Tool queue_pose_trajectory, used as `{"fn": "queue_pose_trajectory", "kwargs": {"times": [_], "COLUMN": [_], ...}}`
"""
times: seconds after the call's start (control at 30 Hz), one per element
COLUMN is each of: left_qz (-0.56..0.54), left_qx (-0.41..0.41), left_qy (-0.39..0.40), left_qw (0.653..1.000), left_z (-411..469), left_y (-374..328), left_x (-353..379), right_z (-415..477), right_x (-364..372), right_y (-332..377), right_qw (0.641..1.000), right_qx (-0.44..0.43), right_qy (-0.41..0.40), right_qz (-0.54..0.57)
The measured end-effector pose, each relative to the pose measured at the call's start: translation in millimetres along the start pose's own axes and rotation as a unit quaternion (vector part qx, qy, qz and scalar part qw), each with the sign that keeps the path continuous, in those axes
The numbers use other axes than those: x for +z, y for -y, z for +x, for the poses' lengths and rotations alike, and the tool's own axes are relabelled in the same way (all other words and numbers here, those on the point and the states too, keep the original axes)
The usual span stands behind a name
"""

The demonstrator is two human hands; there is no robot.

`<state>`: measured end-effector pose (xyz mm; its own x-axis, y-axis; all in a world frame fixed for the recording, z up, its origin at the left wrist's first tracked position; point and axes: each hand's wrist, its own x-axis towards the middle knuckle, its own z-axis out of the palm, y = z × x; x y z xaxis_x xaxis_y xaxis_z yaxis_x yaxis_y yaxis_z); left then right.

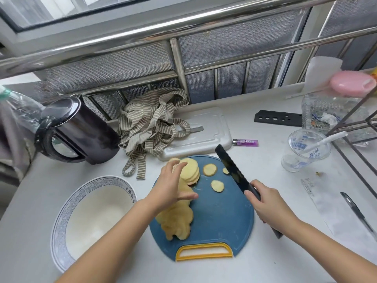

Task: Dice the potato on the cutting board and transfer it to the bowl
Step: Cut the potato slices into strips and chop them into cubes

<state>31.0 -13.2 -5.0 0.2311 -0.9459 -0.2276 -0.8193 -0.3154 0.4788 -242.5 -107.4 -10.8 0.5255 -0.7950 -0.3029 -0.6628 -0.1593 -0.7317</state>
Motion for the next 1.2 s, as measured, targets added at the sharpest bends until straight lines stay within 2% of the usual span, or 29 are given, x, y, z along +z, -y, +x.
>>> {"fn": "queue_pose_trajectory", "kwargs": {"times": [0.17, 0.3, 0.53, 0.63, 0.73, 0.97, 1.1, 1.2], "left_qz": [0.086, 0.121, 0.159, 0.171, 0.138, 0.170, 0.190, 0.209], "left_qx": [0.068, 0.073, 0.088, 0.077, 0.051, 0.129, 0.129, 0.120], "left_qy": [-0.057, -0.055, -0.108, -0.087, -0.057, -0.136, -0.150, -0.132], "left_qw": [0.992, 0.988, 0.977, 0.978, 0.988, 0.968, 0.962, 0.962], "left_z": [-61, -87, -92, -92, -90, -98, -96, -93], "left_y": [27, 47, 40, 37, 33, 31, 30, 31], "left_x": [27, 39, 40, 39, 41, 46, 47, 51], "right_z": [-9, -15, -23, -26, -28, -33, -33, -33], "right_x": [7, 15, 19, 20, 20, 19, 18, 18], "right_y": [2, 1, 4, 5, 5, 1, -3, -7], "right_qw": [0.999, 0.998, 0.996, 0.995, 0.995, 0.995, 0.996, 0.996], "right_qx": [-0.024, -0.034, -0.054, -0.060, -0.063, -0.058, -0.051, -0.046], "right_qy": [0.027, 0.051, 0.073, 0.074, 0.077, 0.079, 0.075, 0.070], "right_qz": [-0.012, -0.005, -0.007, -0.009, -0.011, -0.016, -0.016, -0.021]}}
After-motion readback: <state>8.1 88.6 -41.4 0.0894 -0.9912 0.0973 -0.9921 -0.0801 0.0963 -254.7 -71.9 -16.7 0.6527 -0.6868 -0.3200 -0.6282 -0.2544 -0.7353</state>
